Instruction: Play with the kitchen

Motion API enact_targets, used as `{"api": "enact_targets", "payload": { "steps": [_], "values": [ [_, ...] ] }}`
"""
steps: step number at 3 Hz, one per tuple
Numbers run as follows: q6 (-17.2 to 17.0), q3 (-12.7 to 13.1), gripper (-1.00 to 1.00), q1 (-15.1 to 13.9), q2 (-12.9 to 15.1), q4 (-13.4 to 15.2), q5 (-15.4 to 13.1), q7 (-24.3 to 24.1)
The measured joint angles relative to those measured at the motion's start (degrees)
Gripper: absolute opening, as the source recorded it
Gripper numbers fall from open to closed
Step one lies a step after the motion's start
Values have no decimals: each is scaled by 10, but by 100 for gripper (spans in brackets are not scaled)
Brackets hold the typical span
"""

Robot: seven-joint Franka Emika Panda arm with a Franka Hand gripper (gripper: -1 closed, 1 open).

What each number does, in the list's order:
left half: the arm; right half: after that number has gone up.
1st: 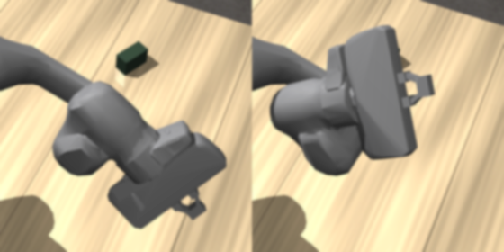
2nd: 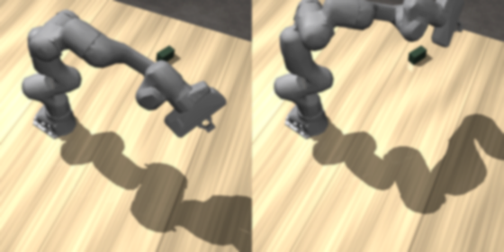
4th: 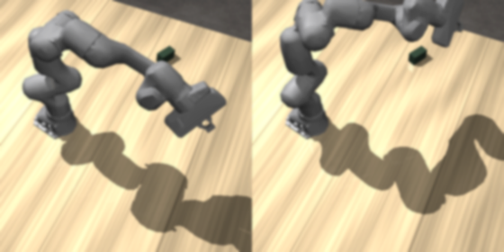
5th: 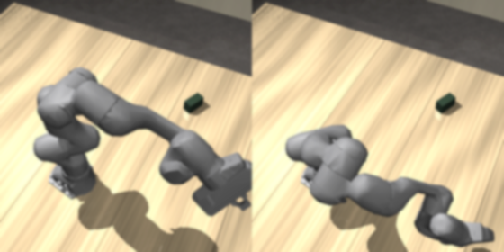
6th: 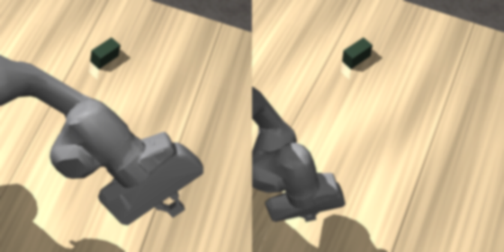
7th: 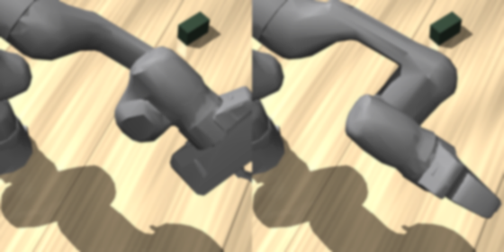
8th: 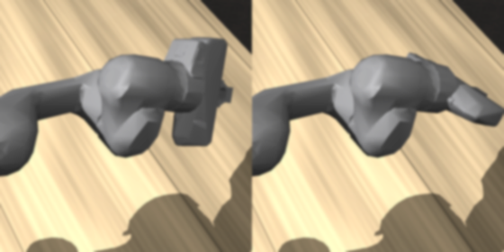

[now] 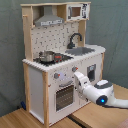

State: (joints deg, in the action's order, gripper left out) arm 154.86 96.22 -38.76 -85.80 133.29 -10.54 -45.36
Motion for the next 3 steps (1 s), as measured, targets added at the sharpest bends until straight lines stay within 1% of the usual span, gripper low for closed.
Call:
{"api": "enact_targets", "payload": {
  "steps": [1, 2, 3],
  "values": [
    [-29, -2, 100, 55, -2, 2, -17, 0],
    [-50, -20, 100, 97, -4, 2, -58, 0],
    [-59, -40, 100, 121, -3, 5, -106, 0]
  ]
}}
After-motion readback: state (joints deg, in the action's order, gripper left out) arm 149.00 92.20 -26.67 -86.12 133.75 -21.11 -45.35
